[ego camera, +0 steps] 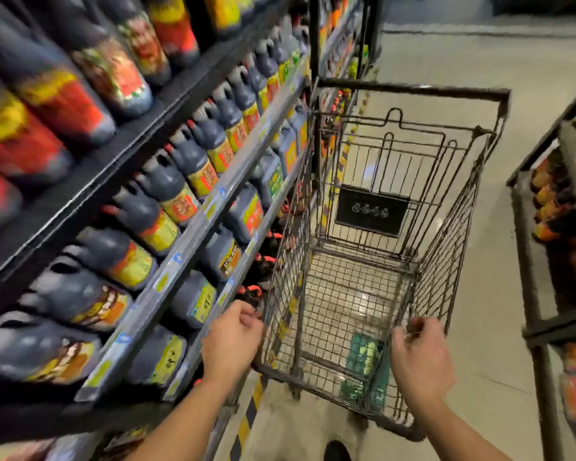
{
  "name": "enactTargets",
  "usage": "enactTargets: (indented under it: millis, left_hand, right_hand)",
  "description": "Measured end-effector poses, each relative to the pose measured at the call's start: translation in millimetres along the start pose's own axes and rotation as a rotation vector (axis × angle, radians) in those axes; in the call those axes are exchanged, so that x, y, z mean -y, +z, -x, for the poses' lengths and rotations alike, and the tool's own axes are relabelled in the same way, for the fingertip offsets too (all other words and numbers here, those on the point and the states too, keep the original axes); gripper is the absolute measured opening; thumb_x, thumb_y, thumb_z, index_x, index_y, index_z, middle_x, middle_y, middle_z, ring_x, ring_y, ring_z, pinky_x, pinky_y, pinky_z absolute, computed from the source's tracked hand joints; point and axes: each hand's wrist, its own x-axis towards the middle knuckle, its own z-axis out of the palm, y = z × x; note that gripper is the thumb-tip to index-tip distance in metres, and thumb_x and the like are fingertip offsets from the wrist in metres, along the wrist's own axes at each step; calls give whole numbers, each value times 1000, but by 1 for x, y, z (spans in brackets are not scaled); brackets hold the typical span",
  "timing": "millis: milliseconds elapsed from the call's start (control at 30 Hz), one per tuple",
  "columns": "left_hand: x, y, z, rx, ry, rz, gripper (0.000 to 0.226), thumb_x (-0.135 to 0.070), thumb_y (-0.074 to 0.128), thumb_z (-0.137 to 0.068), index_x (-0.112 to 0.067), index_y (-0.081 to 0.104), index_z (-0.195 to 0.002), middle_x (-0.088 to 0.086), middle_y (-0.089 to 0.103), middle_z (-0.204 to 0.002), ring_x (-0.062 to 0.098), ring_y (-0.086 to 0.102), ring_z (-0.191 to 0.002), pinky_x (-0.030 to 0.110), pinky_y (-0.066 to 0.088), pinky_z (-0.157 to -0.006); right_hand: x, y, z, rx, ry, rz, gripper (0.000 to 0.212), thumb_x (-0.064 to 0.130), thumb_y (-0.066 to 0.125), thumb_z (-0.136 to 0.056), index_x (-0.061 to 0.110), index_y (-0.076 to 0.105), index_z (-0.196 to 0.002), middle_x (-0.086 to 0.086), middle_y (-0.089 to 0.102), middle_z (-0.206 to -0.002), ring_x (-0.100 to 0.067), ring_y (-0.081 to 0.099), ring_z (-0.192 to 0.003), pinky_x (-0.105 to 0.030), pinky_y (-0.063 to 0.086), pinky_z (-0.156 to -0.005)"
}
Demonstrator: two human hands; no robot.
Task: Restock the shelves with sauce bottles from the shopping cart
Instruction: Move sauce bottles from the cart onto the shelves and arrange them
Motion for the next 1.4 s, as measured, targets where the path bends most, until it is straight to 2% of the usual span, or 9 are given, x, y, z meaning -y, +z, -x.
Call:
enactTargets:
  millis: [133,233,367,500,733,933,1067,1233,1400]
  left_hand:
    - [-13,-62,23,-206,1,171,11,-28,59,-78,-39,58,-75,-19,61,-63,6,60,-66,29,47,-64]
    - [-7,-115,48,-340,38,233,7,-35,58,-77,-41,56,-72,-21,60,-66,0,57,-64,28,48,-61]
    - [14,-182,87,-525,43,348,16,-17,65,-82,-33,63,-78,-12,63,-66,0,56,-64,16,45,-61]
    - [42,-239,133,-670,34,454,15,-10,66,-83,-25,65,-79,-8,65,-70,8,57,-64,29,50,-64]
    - [118,-325,232,-997,-19,364,5,-30,58,-82,-33,61,-80,-17,66,-79,6,62,-73,23,50,-63]
    - [191,-367,295,-1223,-157,269,15,-23,63,-87,-37,58,-86,-15,63,-83,3,61,-77,32,53,-67]
    - [230,-388,329,-1350,-223,131,19,-28,62,-85,-39,51,-96,-23,48,-100,6,55,-95,29,47,-72]
    - [276,-409,355,-1399,-233,143,35,-15,70,-81,-23,52,-110,-6,48,-108,16,53,-103,40,49,-86]
    - [303,-423,360,-1189,-265,152,53,-27,68,-85,-19,43,-131,-6,43,-122,12,45,-117,24,36,-91]
  right_hand:
    - [91,-1,19,84,-244,-166,15,37,58,-88,30,48,-96,13,54,-81,2,50,-64,-32,53,-57]
    - [154,-1,55,186,-442,-234,13,45,49,-83,37,43,-92,14,53,-84,-11,56,-72,-38,54,-64]
    - [227,-10,121,294,-623,-431,16,41,59,-79,40,44,-85,19,54,-70,-16,55,-67,-33,45,-65]
    - [281,-26,196,427,-834,-590,20,34,63,-81,39,44,-86,13,59,-70,-12,59,-68,-33,43,-63]
    - [335,-61,338,639,-1152,-741,16,38,60,-81,41,46,-89,13,59,-71,-4,59,-66,-36,47,-57]
    - [355,-78,435,718,-1457,-698,15,38,55,-82,39,44,-91,15,54,-81,-5,55,-69,-36,48,-60]
    - [369,-84,491,718,-1602,-715,16,36,54,-81,33,45,-95,14,51,-88,-3,50,-73,-30,43,-60]
    - [377,-82,553,744,-1727,-679,26,29,63,-82,27,49,-104,12,51,-98,-9,53,-88,-33,49,-71]
    - [396,-81,584,568,-1818,-444,33,36,63,-80,19,36,-88,0,45,-86,-29,51,-89,-41,44,-68]
